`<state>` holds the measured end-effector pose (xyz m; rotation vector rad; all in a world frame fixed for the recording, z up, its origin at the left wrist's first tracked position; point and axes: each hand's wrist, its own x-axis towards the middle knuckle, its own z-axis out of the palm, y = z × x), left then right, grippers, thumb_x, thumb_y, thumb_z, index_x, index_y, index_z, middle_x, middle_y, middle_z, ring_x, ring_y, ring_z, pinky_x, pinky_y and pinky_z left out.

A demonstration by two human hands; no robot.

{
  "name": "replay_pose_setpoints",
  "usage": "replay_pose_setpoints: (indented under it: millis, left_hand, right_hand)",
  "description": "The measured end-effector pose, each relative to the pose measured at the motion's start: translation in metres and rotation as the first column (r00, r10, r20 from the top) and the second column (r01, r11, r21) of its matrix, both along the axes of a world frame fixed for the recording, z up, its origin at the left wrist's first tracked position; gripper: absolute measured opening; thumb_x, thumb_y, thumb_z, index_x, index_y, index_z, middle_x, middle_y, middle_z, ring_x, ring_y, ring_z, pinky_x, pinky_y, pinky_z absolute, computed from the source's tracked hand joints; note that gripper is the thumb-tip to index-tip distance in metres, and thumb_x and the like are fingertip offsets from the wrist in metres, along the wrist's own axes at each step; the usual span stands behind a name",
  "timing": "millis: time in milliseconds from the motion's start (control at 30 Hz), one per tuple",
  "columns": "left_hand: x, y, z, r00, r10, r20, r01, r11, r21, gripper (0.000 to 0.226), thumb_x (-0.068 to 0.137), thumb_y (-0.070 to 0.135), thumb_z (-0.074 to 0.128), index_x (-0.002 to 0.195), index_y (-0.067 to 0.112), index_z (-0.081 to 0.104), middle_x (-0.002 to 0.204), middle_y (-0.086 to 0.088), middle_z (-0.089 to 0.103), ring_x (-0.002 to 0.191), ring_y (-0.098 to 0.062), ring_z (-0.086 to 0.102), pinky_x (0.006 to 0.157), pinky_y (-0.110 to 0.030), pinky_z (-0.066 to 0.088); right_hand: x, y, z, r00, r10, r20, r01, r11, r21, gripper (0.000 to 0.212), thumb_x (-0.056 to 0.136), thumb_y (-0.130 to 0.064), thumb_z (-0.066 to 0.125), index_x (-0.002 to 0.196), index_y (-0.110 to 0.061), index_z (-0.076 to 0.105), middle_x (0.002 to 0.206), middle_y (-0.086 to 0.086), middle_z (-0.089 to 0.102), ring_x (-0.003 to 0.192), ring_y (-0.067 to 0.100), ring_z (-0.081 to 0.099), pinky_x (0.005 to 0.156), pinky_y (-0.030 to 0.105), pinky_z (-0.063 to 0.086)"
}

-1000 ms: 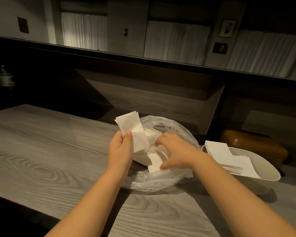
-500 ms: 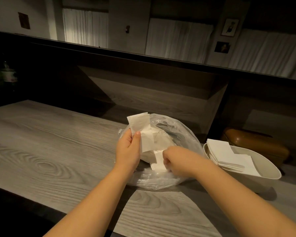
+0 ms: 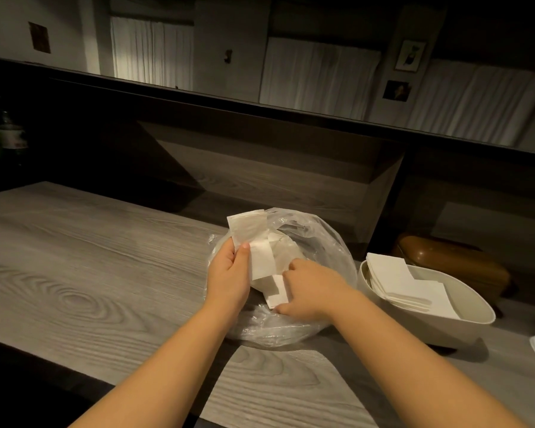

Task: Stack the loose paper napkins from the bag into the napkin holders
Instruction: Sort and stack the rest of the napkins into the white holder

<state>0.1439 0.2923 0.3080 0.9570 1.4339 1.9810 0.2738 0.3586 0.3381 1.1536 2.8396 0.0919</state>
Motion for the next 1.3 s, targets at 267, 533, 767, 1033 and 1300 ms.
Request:
replay_pose_setpoints:
  millis: [267,533,767,1033,1300]
  left_hand:
    - [-0.003,0.007,-0.004,0.989,0.034,0.146,-0.03,0.999,-0.028,0.025,0.104,0.019,0.043,0.1,0.032,0.064,0.101,0.007,0.07,0.092,-0.008,0.066,0.067,-0.02,0.048]
    - [-0.005,0.01,-0.005,0.969,0.033,0.243,-0.02,0.998,-0.056,0.024,0.104,0.018,0.044,0.118,0.023,0.063,0.108,0.0,0.069,0.1,-0.017,0.066,0.081,-0.035,0.055]
    - [-0.005,0.01,-0.005,0.96,0.042,0.277,-0.026,0.998,-0.059,0.02,0.104,0.019,0.045,0.105,0.032,0.061,0.104,0.004,0.068,0.099,-0.016,0.065,0.087,-0.039,0.055]
    - [-0.007,0.007,0.001,0.941,0.082,0.329,-0.091,0.996,0.01,0.018,0.105,0.021,0.044,0.104,0.026,0.061,0.099,0.003,0.067,0.092,-0.013,0.063,0.083,-0.033,0.053]
    - [-0.01,0.001,0.006,0.911,0.174,0.374,-0.196,0.98,0.023,0.017,0.104,0.024,0.046,0.093,0.022,0.058,0.09,-0.001,0.064,0.083,-0.016,0.062,0.072,-0.033,0.052]
  right_hand:
    - [-0.009,-0.006,0.0,0.995,-0.085,-0.051,0.081,0.994,-0.074,0.046,0.088,-0.034,0.066,0.128,-0.016,0.05,0.124,0.004,0.049,0.098,0.02,0.051,0.076,0.028,0.041]
    - [-0.027,-0.002,-0.008,0.987,-0.155,-0.027,0.157,0.985,0.075,0.053,0.089,-0.016,0.065,0.136,-0.013,0.041,0.13,0.008,0.047,0.114,0.028,0.053,0.094,0.04,0.042]
    - [-0.021,0.007,-0.02,0.961,-0.15,-0.234,0.178,0.979,0.1,0.038,0.092,-0.019,0.063,0.129,-0.02,0.052,0.131,0.004,0.048,0.114,0.021,0.052,0.098,0.035,0.047]
    - [0.007,0.017,-0.02,0.668,-0.281,-0.689,0.227,0.959,-0.171,0.011,0.099,-0.023,0.052,0.099,-0.029,0.06,0.088,-0.008,0.058,0.081,0.006,0.053,0.068,0.022,0.039]
    - [0.026,0.006,0.003,0.02,-0.48,-0.877,-0.25,0.847,-0.469,0.012,0.094,-0.008,0.061,0.097,-0.01,0.073,0.084,0.003,0.074,0.084,0.02,0.072,0.07,0.033,0.055]
